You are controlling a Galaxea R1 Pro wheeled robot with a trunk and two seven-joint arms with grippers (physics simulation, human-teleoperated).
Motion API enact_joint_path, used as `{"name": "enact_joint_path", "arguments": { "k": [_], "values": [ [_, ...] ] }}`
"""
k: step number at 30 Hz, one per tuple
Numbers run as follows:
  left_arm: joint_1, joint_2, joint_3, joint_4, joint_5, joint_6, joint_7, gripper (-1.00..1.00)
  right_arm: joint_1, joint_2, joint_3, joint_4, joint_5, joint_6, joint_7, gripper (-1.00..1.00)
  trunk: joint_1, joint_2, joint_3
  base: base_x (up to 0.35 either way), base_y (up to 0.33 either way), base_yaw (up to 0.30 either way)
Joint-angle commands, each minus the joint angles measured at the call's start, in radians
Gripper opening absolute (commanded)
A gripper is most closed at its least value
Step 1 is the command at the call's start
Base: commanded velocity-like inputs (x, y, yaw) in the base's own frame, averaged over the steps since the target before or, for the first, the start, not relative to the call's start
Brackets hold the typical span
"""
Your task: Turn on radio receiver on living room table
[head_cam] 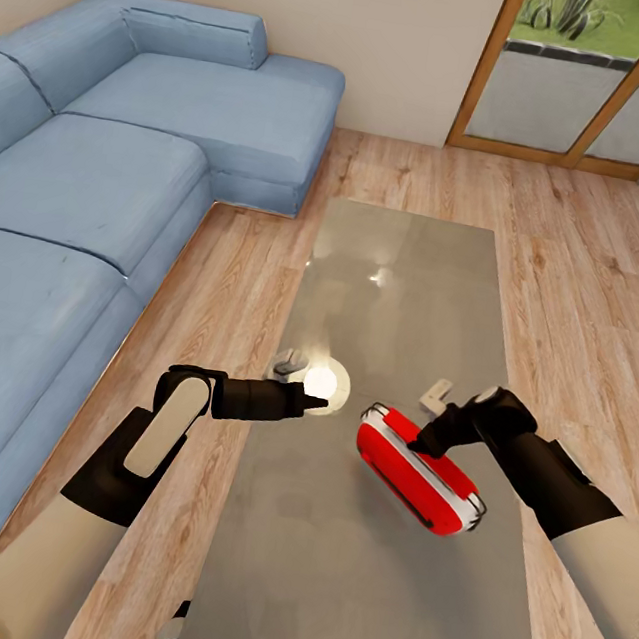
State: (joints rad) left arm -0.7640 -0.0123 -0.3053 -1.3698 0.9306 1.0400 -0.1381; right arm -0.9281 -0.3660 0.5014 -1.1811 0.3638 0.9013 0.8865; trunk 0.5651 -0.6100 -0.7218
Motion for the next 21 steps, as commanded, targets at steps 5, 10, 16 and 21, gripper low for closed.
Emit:
{"name": "enact_joint_path", "arguments": {
  "k": [5, 10, 16, 21],
  "values": [
    [0.000, 0.000, 0.000, 0.000, 0.000, 0.000, 0.000, -1.00, 0.000, 0.013, -0.001, 0.009, -0.005, -0.040, -0.002, -1.00, 0.000, 0.000, 0.000, 0.000, 0.000, 0.000],
    [0.000, 0.000, 0.000, 0.000, 0.000, 0.000, 0.000, -1.00, 0.000, 0.028, -0.011, 0.070, -0.006, -0.078, -0.013, -1.00, 0.000, 0.000, 0.000, 0.000, 0.000, 0.000],
    [0.000, 0.000, 0.000, 0.000, 0.000, 0.000, 0.000, -1.00, 0.000, 0.055, -0.029, 0.133, -0.006, -0.127, -0.033, -1.00, 0.000, 0.000, 0.000, 0.000, 0.000, 0.000],
    [0.000, 0.000, 0.000, 0.000, 0.000, 0.000, -0.001, -1.00, 0.000, 0.057, -0.030, 0.141, -0.005, -0.133, -0.036, -1.00, 0.000, 0.000, 0.000, 0.000, 0.000, 0.000]
  ]
}}
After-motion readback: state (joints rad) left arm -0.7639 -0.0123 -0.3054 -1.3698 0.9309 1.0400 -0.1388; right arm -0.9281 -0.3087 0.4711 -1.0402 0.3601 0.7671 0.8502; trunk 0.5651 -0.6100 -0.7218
